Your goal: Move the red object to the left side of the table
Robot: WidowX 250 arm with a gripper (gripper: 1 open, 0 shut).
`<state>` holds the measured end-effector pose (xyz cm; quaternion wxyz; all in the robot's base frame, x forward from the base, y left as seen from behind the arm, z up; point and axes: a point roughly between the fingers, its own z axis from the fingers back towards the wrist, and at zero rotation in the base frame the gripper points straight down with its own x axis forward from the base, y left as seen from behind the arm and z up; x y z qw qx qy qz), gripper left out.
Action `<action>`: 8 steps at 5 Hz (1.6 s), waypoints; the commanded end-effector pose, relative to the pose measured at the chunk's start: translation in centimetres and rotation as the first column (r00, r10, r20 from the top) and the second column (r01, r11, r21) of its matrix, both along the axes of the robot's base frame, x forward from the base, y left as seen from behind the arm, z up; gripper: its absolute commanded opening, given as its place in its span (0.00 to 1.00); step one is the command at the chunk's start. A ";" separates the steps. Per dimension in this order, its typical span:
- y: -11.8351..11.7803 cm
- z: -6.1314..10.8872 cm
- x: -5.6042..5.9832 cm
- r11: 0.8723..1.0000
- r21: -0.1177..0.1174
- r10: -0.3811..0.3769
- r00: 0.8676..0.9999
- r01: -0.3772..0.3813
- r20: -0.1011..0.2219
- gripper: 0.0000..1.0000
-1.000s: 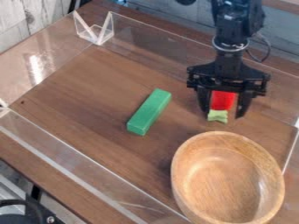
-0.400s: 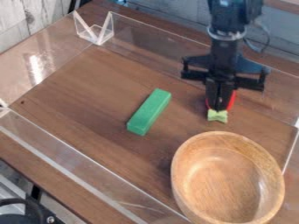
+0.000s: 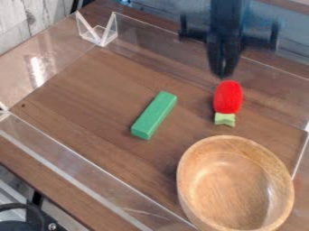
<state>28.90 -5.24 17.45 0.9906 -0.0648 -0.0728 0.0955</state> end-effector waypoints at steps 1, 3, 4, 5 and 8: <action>-0.5 0.6 0.5 1.000 0.002 -0.007 0.999 0.007 0.051 1.00; -2.4 -3.2 1.0 1.000 0.002 -0.028 0.999 0.028 0.029 1.00; -2.3 -4.9 1.1 1.000 0.002 -0.011 1.000 0.011 0.019 1.00; -2.2 -6.3 1.4 1.000 0.001 0.008 1.000 -0.008 0.012 1.00; -1.0 -7.2 1.3 1.000 -0.002 0.012 1.000 -0.012 -0.010 1.00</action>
